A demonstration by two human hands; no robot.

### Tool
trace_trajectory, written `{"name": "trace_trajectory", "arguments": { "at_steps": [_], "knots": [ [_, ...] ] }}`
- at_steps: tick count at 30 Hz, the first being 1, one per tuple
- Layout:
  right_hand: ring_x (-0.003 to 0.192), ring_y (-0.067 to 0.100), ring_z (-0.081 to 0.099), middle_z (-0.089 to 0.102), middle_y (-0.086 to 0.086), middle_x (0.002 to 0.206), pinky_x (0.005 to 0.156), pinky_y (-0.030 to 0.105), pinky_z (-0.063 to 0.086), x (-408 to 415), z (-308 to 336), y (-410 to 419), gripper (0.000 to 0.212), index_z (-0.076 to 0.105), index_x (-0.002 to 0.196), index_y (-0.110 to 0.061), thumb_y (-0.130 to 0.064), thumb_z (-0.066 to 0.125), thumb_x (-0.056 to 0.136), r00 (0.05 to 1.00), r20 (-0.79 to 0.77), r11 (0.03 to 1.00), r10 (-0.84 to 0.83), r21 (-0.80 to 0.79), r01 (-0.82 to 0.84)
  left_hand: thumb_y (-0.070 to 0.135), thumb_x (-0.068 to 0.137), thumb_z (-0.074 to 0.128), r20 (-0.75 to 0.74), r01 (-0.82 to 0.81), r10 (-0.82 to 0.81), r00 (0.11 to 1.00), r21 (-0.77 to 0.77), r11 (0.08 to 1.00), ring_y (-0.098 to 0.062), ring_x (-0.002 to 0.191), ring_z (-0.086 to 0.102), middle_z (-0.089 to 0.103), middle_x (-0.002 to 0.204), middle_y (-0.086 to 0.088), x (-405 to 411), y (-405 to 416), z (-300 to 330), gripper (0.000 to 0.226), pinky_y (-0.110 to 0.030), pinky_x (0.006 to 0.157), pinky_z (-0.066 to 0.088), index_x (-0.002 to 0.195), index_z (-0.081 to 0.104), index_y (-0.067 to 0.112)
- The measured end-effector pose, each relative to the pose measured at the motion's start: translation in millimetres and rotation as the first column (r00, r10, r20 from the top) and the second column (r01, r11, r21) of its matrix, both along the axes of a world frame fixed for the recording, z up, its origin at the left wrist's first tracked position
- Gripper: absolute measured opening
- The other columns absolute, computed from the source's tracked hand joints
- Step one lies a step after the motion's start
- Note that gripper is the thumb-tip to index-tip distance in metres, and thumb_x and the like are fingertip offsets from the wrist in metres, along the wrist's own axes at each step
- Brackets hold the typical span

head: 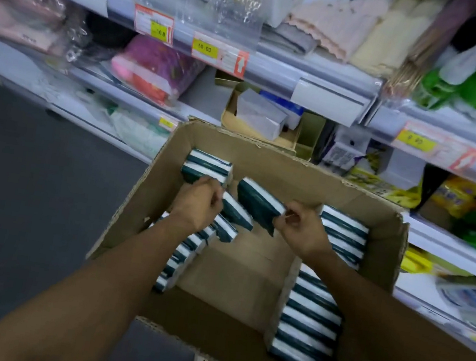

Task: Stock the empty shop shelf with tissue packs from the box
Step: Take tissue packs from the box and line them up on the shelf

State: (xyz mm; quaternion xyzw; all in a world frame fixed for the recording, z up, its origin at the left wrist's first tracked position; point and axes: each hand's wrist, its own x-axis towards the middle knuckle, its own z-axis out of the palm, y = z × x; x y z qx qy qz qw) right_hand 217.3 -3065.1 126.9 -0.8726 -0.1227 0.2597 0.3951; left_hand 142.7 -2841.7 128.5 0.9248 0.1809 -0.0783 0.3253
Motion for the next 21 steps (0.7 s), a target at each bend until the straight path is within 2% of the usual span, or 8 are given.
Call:
{"name": "trace_trajectory", "arguments": {
  "at_steps": [2,3,6,7,10,13,18,21],
  "knots": [
    [0.055,0.003,0.05,0.053,0.002,0.061,0.057,0.023,0.039,-4.3,22.4,-12.1,0.016,0.055,0.074,-0.013,-0.009,0.063,0.087,0.995,-0.038,0.991,-0.088,0.096,0.092,0.004,0.094,0.055,0.009,-0.122,0.126,0.992,-0.185,0.975,-0.015,0.07,0.051,0.052,0.076,-0.003,-2.6,-2.4,23.4,0.021,-0.027,0.072,0.043,0.078,0.046,0.016],
    [0.051,0.0,0.046,0.049,0.001,0.059,0.054,0.02,0.036,-6.9,35.1,-17.5,0.021,0.052,0.071,-0.013,-0.005,0.063,0.087,0.992,-0.055,0.983,-0.112,0.137,0.119,0.002,0.095,0.054,0.003,-0.176,0.183,0.983,-0.248,0.953,-0.015,0.069,0.049,0.053,0.076,-0.006,-4.8,-2.8,35.2,0.018,-0.029,0.069,0.038,0.08,0.046,0.01],
    [0.051,0.002,0.043,0.045,0.001,0.06,0.055,0.017,0.036,-14.1,72.8,-32.4,0.023,0.049,0.074,-0.01,0.0,0.063,0.088,0.989,-0.079,0.968,-0.124,0.21,0.139,0.002,0.095,0.055,0.008,-0.298,0.326,0.945,-0.388,0.872,-0.015,0.09,0.053,0.062,0.099,-0.008,-10.2,-2.3,70.9,0.022,-0.031,0.081,0.042,0.077,0.046,0.013],
    [0.055,0.005,0.044,0.044,0.003,0.061,0.057,0.018,0.037,-15.8,85.1,-36.2,0.022,0.047,0.076,-0.009,0.0,0.063,0.088,0.988,-0.083,0.961,-0.128,0.235,0.144,0.003,0.095,0.055,0.001,-0.326,0.361,0.932,-0.426,0.844,-0.016,0.09,0.053,0.062,0.098,-0.007,-12.6,-4.1,84.5,0.024,-0.032,0.082,0.042,0.076,0.046,0.014],
    [0.055,0.008,0.034,0.032,0.003,0.061,0.057,0.022,0.033,-21.2,121.1,-44.9,0.027,0.04,0.075,-0.011,-0.004,0.062,0.09,0.981,-0.112,0.939,-0.158,0.289,0.184,0.007,0.096,0.056,-0.04,-0.363,0.388,0.921,-0.452,0.815,-0.017,0.073,0.05,0.055,0.073,-0.003,-26.9,-17.5,117.1,0.025,-0.029,0.07,0.04,0.073,0.049,0.016],
    [0.052,0.011,0.037,0.036,0.005,0.058,0.057,0.026,0.034,-29.5,156.8,-53.2,0.018,0.047,0.081,-0.004,-0.007,0.061,0.091,0.974,-0.123,0.924,-0.189,0.313,0.219,0.009,0.096,0.054,-0.053,-0.357,0.383,0.922,-0.499,0.79,-0.013,0.069,0.047,0.052,0.068,0.001,-47.4,-32.5,144.5,0.028,-0.023,0.063,0.037,0.07,0.051,0.016],
    [0.072,0.028,0.054,0.052,0.02,0.076,0.069,0.039,0.045,-45.5,209.6,-70.7,0.025,0.047,0.089,0.012,-0.008,0.061,0.09,0.96,-0.111,0.878,-0.257,0.389,0.279,0.019,0.091,0.055,0.016,-0.414,0.522,0.853,-0.589,0.694,-0.02,0.055,0.044,0.048,0.056,0.0,-64.2,-39.3,192.7,0.029,-0.035,0.054,0.034,0.062,0.054,0.022],
    [0.07,0.028,0.051,0.049,0.018,0.076,0.065,0.039,0.042,-53.9,242.4,-77.1,0.035,0.046,0.088,0.01,-0.019,0.065,0.084,0.95,-0.112,0.854,-0.293,0.415,0.313,0.046,0.069,0.057,0.066,-0.343,0.454,0.888,-0.562,0.753,-0.029,0.075,0.061,0.063,0.07,-0.004,-53.5,-40.9,211.1,0.018,-0.048,0.073,0.052,0.065,0.063,0.029]
  ]
}}
